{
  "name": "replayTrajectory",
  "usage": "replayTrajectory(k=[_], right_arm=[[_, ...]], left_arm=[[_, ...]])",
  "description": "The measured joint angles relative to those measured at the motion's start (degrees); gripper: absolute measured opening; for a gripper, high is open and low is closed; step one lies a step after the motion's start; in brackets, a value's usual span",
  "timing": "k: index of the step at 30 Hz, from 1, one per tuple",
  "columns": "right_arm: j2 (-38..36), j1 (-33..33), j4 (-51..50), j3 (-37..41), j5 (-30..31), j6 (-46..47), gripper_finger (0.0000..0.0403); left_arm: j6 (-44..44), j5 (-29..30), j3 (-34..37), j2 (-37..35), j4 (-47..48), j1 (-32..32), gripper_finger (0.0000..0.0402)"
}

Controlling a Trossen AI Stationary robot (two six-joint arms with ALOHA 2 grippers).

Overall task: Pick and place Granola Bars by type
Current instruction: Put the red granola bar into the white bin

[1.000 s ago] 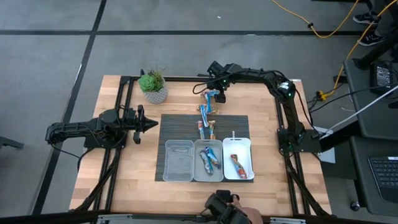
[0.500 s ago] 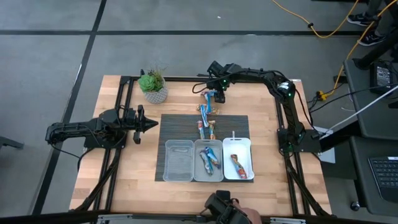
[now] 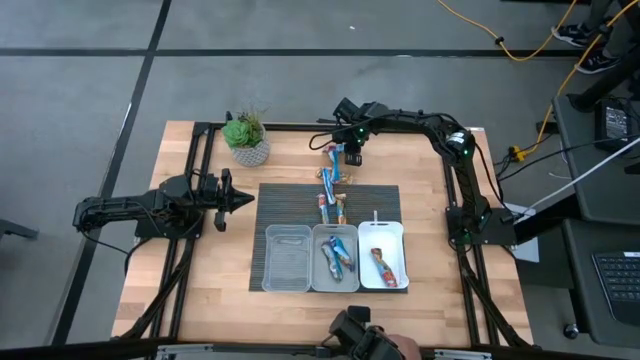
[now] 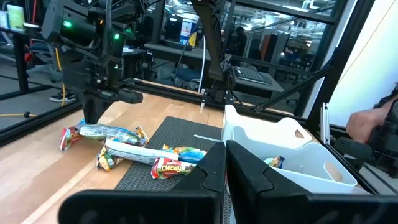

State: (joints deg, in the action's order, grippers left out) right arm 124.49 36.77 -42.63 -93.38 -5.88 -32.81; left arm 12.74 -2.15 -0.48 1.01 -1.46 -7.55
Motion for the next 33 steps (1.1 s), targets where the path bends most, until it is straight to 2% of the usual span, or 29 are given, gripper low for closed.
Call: replayTrajectory(k=[3, 15, 33], right_arm=[[0.0, 0.0, 0.01, 0.0, -0.27, -0.01, 0.0008], [-0.67, -0.33, -2.39, -1.33, -0.29, 1.33, 0.0009], [-14.86, -0.85, -7.23, -2.23, 0.24, 6.33, 0.0005]], left_arm=[[-0.01, 0.0, -0.01, -0.01, -0.01, 0.0, 0.0006], [0.01, 0.0, 0.01, -0.02, 0.01, 0.0, 0.0006], [0.01, 0.0, -0.01, 0.0, 0.01, -0.01, 0.0006]])
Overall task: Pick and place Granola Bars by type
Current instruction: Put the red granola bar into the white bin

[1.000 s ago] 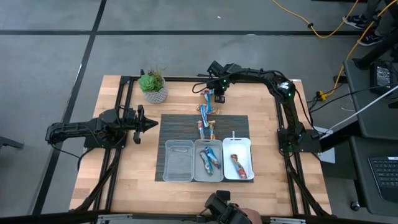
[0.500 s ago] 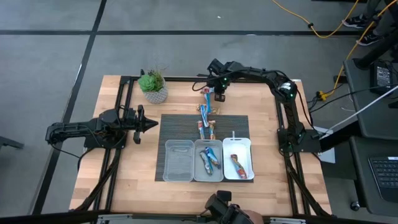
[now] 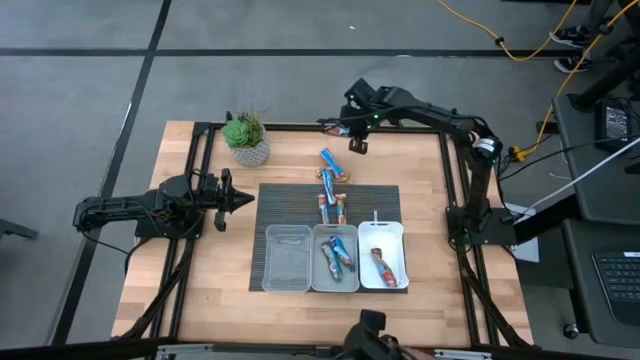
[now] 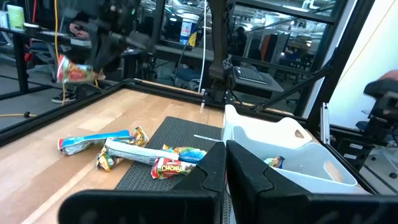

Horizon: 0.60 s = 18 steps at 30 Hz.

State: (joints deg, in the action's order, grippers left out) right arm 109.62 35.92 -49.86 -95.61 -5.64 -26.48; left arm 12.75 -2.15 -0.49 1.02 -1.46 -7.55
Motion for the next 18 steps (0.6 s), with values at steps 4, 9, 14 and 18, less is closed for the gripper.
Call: replayTrajectory(k=[4, 9, 14, 18], right_arm=[[-3.04, -0.13, -0.7, 0.0, 0.01, 1.72, 0.0004], [-6.3, -0.13, -1.05, 0.0, -0.01, 3.76, 0.0004], [-9.12, -0.19, -3.24, 0.0, 0.08, 4.51, 0.0003], [-11.75, -0.51, -6.56, 0.02, 0.12, 5.45, 0.0004]], left_arm=[[-0.02, -0.01, 0.02, -0.01, -0.01, 0.02, 0.0006], [0.0, 0.0, 0.02, -0.02, -0.01, 0.0, 0.0006], [-0.01, 0.0, 0.0, 0.0, -0.01, 0.01, 0.0006], [-0.02, -0.01, 0.01, -0.01, -0.01, 0.02, 0.0006]])
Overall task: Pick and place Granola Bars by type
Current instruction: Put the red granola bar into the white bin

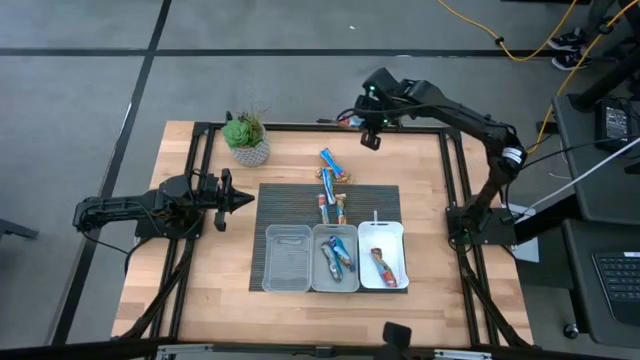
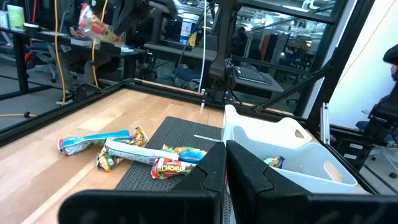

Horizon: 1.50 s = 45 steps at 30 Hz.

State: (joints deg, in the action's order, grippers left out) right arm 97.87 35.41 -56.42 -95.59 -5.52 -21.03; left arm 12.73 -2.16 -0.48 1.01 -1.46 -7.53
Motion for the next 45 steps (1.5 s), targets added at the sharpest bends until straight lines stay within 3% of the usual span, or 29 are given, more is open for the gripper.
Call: replayTrajectory(k=[12, 21, 28, 34, 45], right_arm=[[-11.3, -4.02, -1.95, 0.02, 0.23, 6.85, 0.0003], [-21.13, -11.06, -1.22, 1.53, 10.1, 13.62, 0.0004], [-31.56, -19.1, 7.21, 15.34, 19.03, 18.57, 0.0004], [-39.75, -25.18, 18.08, 27.21, 19.48, 20.71, 0.0004], [-45.39, -30.03, 22.05, 30.51, 19.35, 19.15, 0.0004]], left_arm=[[0.0, 0.01, -0.01, 0.01, 0.01, -0.02, 0.0006], [0.0, 0.01, 0.01, 0.01, -0.01, -0.02, 0.0006], [0.02, 0.0, 0.01, 0.01, 0.01, -0.01, 0.0006], [0.02, 0.01, 0.01, 0.01, -0.01, 0.0, 0.0006], [0.0, 0.01, -0.01, 0.01, 0.01, -0.02, 0.0006]])
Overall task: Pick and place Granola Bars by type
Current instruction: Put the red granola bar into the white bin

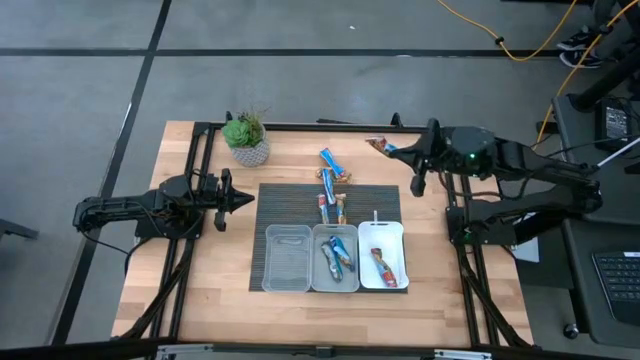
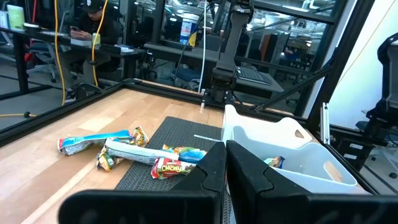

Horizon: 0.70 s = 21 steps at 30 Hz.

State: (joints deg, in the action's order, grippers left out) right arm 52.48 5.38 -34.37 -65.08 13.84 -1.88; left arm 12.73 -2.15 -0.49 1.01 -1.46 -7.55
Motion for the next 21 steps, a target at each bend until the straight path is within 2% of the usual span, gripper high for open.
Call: replayTrajectory(k=[4, 13, 21], right_arm=[[-1.05, -1.55, -0.58, 0.0, -2.91, -1.35, 0.0004], [-2.55, -6.27, -1.29, 0.0, -14.25, -0.11, 0.0004], [-4.16, -9.17, -1.32, 0.0, -18.92, 4.37, 0.0004]], left_arm=[[0.01, 0.0, 0.01, -0.01, -0.01, 0.0, 0.0006], [0.02, 0.0, 0.01, -0.02, -0.02, 0.02, 0.0006], [0.0, -0.01, 0.01, -0.01, -0.01, 0.01, 0.0006]])
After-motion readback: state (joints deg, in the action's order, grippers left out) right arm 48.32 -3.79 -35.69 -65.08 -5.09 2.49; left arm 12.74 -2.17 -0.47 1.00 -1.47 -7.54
